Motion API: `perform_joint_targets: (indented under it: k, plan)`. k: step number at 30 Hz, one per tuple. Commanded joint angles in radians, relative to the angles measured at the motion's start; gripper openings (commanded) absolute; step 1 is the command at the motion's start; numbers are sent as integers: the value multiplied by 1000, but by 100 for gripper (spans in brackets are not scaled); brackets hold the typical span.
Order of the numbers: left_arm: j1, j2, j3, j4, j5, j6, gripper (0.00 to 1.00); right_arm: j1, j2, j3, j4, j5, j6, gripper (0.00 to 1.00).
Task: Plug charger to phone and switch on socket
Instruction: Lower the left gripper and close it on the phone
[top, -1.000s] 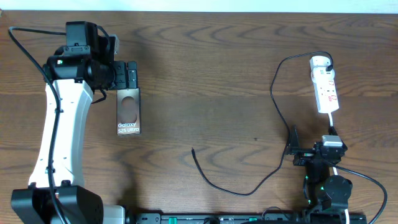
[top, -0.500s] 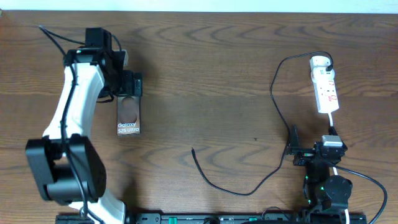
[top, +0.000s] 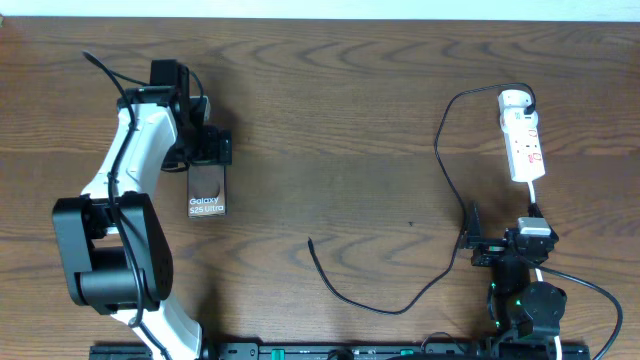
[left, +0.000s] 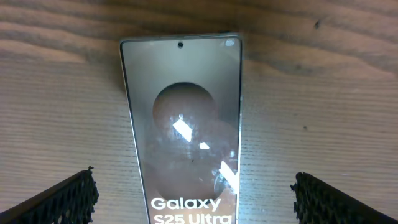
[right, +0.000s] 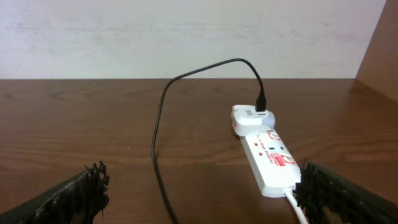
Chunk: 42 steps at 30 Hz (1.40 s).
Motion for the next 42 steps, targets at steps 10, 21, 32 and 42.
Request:
perform_joint_targets:
  k: [10,21,32,42]
  plan:
    - [4,4,-106,71,-8,-13,98,5,-4,-1,-5,-6,-10,99]
    - [3,4,-148,152,26,-24,98,5,-4,-1,-5,-6,-10,99]
    - [3,4,-157,176,25,-24,98,5,-4,-1,-5,-6,-10,99]
    - [3,4,-211,205,25,-24,98,5,-4,-1,-5,-6,-10,99]
